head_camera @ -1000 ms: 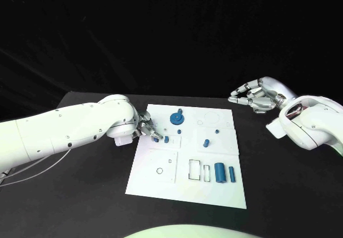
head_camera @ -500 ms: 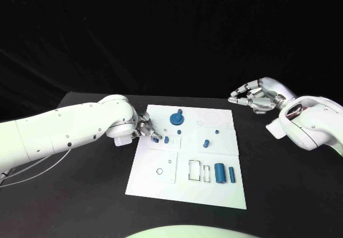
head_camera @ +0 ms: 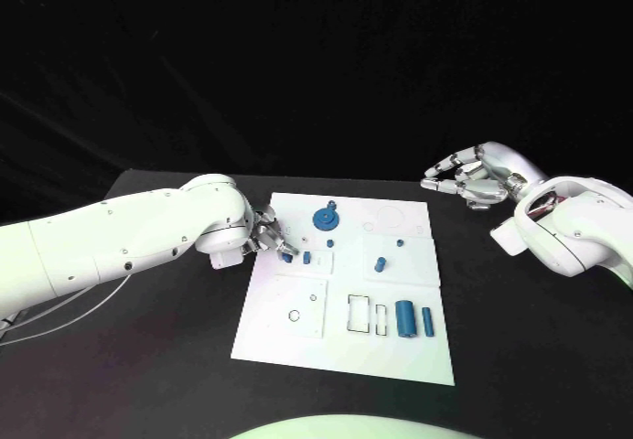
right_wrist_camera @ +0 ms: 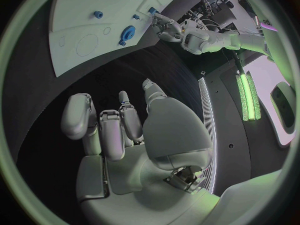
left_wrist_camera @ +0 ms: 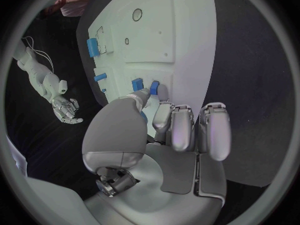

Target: Assemble the parts on the task board

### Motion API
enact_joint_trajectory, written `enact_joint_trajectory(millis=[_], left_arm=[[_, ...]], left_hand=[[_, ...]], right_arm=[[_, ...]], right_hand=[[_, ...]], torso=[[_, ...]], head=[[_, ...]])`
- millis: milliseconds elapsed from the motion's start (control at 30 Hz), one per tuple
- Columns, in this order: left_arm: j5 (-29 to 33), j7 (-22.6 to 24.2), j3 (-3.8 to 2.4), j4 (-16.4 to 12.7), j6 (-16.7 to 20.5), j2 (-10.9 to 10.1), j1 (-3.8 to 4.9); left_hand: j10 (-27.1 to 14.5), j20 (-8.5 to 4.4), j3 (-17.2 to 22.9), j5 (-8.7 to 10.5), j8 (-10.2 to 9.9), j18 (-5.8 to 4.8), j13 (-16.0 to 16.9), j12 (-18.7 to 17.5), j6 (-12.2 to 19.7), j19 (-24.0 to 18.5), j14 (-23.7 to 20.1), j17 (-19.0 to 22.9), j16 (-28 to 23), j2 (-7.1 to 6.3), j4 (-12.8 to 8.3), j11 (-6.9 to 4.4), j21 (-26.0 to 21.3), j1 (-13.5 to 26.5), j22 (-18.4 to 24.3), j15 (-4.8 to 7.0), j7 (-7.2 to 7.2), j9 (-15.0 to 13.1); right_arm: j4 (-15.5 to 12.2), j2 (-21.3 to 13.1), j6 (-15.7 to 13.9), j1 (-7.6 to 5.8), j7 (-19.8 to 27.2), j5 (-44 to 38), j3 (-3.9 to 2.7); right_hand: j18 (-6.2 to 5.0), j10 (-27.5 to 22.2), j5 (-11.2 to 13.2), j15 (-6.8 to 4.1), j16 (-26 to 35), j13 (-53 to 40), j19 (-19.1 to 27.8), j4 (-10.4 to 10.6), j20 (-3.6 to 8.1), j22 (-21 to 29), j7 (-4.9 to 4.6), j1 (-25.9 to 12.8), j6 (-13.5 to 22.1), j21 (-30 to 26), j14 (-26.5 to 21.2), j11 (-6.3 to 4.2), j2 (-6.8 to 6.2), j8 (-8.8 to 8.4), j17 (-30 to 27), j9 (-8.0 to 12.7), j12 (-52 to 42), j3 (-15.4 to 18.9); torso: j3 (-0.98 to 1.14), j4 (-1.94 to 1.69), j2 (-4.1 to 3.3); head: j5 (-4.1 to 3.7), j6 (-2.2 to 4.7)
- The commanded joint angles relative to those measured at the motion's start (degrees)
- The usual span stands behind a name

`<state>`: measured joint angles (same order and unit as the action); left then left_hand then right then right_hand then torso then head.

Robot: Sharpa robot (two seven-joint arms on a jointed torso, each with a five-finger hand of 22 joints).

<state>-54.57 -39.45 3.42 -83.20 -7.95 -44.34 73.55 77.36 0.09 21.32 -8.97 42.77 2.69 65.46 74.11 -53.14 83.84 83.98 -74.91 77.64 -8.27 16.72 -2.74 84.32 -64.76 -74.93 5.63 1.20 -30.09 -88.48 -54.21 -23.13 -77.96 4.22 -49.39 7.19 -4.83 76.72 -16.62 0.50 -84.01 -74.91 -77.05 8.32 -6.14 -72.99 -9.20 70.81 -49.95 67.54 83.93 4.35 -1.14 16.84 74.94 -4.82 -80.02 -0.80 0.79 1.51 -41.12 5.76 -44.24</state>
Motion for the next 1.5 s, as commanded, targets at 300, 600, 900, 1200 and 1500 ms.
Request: enact_joint_trajectory(millis=[300, 600, 900, 1200, 1500], left_arm=[[0.18, 0.06, -0.03, 0.0, -0.23, 0.17, -0.02], [0.21, 0.0, -0.03, 0.05, -0.19, 0.24, -0.02], [0.21, 0.03, -0.03, 0.03, -0.06, 0.27, -0.02], [0.24, -0.04, -0.04, 0.06, -0.12, 0.28, -0.02], [0.1, 0.61, -0.22, -0.53, 1.25, -0.25, -0.03]], left_hand=[[0.37, -0.39, -1.67, 0.03, 0.08, -0.5, 0.21, 0.43, -0.41, 2.03, 2.51, -0.54, -0.21, 0.33, 0.03, 0.0, 0.25, 1.39, -5.57, 0.33, -0.1, -0.18], [0.41, -0.4, -2.2, 0.02, 0.07, -0.49, 0.26, 0.46, -0.45, 2.02, 2.51, -0.54, -0.21, 0.53, 0.05, -0.01, 0.24, 1.82, -5.57, 0.34, -0.11, -0.23], [0.57, -0.43, -4.76, 0.11, 0.13, -0.53, 0.47, 0.57, -0.61, 2.12, 2.52, -0.58, -0.19, 1.3, 0.08, -0.03, 0.34, 3.98, -5.78, 0.37, -0.13, -0.49], [0.61, -0.43, -5.06, 0.11, 0.15, -0.56, 0.54, 0.62, -0.63, 2.17, 2.52, -0.58, -0.19, 1.4, 0.06, -0.03, 0.41, 4.17, -5.9, 0.37, -0.16, -0.53], [0.57, -0.45, -5.41, 0.11, 0.16, -0.51, 0.45, 0.57, -0.6, 2.08, 2.52, -0.58, -0.19, 1.55, 0.08, -0.05, 0.29, 4.42, -5.69, 0.38, -0.16, -0.58]], right_arm=[[0.0, 0.01, -0.3, 0.01, 0.4, -0.04, -0.03], [-0.01, 0.01, -0.29, 0.01, 0.41, -0.04, -0.03], [0.01, 0.0, -0.3, 0.01, 0.45, -0.04, -0.03], [0.04, 0.0, -0.29, 0.01, 0.48, -0.04, -0.03], [0.16, 0.07, -0.3, 0.04, 0.53, -0.04, -0.03]], right_hand=[[-0.62, -0.49, -0.33, -0.5, 0.17, -0.37, 0.22, 0.32, 0.04, 0.1, 0.15, -0.08, 0.4, -0.33, 3.76, -0.01, 0.25, 0.34, 5.84, -0.07, 0.38, -0.05], [-0.62, -0.49, -0.33, -0.5, 0.17, -0.37, 0.22, 0.32, 0.04, 0.1, 0.15, -0.08, 0.4, -0.33, 3.76, -0.01, 0.25, 0.34, 5.84, -0.07, 0.38, -0.05], [-0.61, -0.45, -0.33, -0.5, 0.18, -0.41, 0.2, 0.37, 0.04, 0.07, 0.15, -0.1, 0.43, -0.33, 3.76, -0.01, 0.22, 0.4, 5.82, -0.07, 0.35, 0.04], [-0.61, -0.47, -0.32, -0.5, 0.18, -0.39, 0.2, 0.42, 0.04, 0.07, 0.15, -0.14, 0.45, -0.34, 3.77, -0.01, 0.18, 0.43, 5.84, -0.07, 0.36, 0.12], [-0.62, -0.46, -0.32, -0.5, 0.19, -0.39, 0.22, 0.46, 0.04, 0.09, 0.15, -0.18, 0.47, -0.38, 3.76, -0.01, 0.15, 0.46, 5.83, -0.06, 0.35, 0.19]], torso=[[0.0, 0.0, 0.02], [0.01, 0.02, 0.01], [0.0, 0.03, 0.01], [0.01, 0.02, 0.01], [-0.06, 0.1, -0.01]], head=[[-0.04, -0.04], [-0.02, -0.01], [-0.04, -0.02], [-0.08, -0.05], [-0.15, 0.11]])
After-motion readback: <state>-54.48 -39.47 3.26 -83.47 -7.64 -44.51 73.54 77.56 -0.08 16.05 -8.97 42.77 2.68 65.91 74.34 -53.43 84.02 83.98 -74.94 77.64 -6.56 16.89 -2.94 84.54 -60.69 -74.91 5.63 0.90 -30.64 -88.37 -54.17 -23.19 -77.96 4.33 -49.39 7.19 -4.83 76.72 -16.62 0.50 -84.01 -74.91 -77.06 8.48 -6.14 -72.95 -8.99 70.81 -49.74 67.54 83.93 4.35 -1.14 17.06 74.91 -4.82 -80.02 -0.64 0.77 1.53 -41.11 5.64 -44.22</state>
